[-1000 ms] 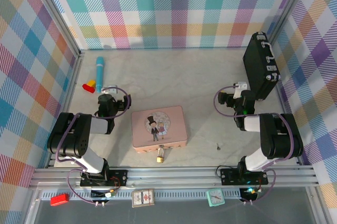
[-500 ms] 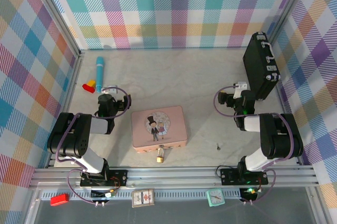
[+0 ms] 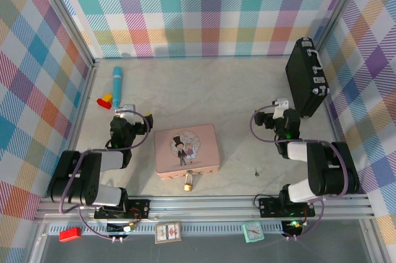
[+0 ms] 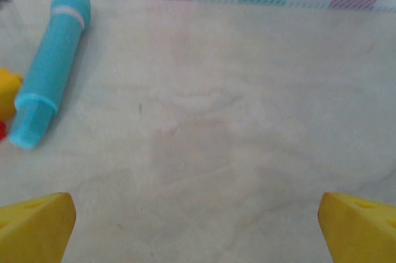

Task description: Unlock a padlock with a key

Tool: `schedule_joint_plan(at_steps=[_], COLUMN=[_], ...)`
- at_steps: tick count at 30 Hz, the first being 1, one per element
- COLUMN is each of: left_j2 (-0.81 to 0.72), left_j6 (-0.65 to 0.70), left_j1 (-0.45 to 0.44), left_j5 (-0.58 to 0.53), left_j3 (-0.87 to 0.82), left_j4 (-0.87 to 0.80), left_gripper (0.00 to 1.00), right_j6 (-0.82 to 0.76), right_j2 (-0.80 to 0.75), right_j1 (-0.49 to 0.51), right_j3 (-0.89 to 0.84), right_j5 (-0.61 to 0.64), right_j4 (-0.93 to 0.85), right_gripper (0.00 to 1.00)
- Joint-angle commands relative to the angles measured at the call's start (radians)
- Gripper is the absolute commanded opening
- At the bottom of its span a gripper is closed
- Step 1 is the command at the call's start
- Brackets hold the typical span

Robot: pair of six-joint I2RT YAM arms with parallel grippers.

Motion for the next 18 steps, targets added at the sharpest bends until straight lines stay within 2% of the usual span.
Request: schedule_joint_plan(at_steps=[1, 4, 7, 12, 14, 16, 18], left_j2=[-0.139, -0.301, -0.428, -0.490, -0.478, -0.474, -0.489], left_j6=[-0.013, -0.071, -0.169, -0.503, -0.561, -0.572, -0.598], left_j1=[0.003, -0.004, -0.004, -0.005, -0.005, -0.003, -0.002], left_j5=[0.017, -0.054, -0.108, -0.257, -0.261, -0.242, -0.187], left_j3=[0.018, 0.088, 0.198, 0.483, 0.571, 0.623, 0.628], left_j4=[-0.103, -0.357, -0.620, -1.165, -1.332, -1.430, -1.493], left_gripper=[1.00, 1.00, 1.00, 1.00, 1.00, 1.00, 1.00], right_j6=[-0.033, -0.014, 0.080, 0.357, 0.448, 0.579, 0.565], right_j2=[-0.117, -0.253, -0.417, -0.639, -0.693, -0.742, -0.783], right_j1=[0.026, 0.038, 0.040, 0.040, 0.040, 0.039, 0.037], right_j3=[-0.013, -0.001, 0.036, 0.208, 0.270, 0.306, 0.314], right_j5=[-0.021, -0.034, -0.061, -0.023, 0.016, 0.092, 0.029], right_j4=[-0.048, -0.204, -0.379, -0.785, -0.934, -1.074, -1.131], right_gripper=[0.99, 0.99, 0.99, 0.99, 0.99, 0.99, 0.99])
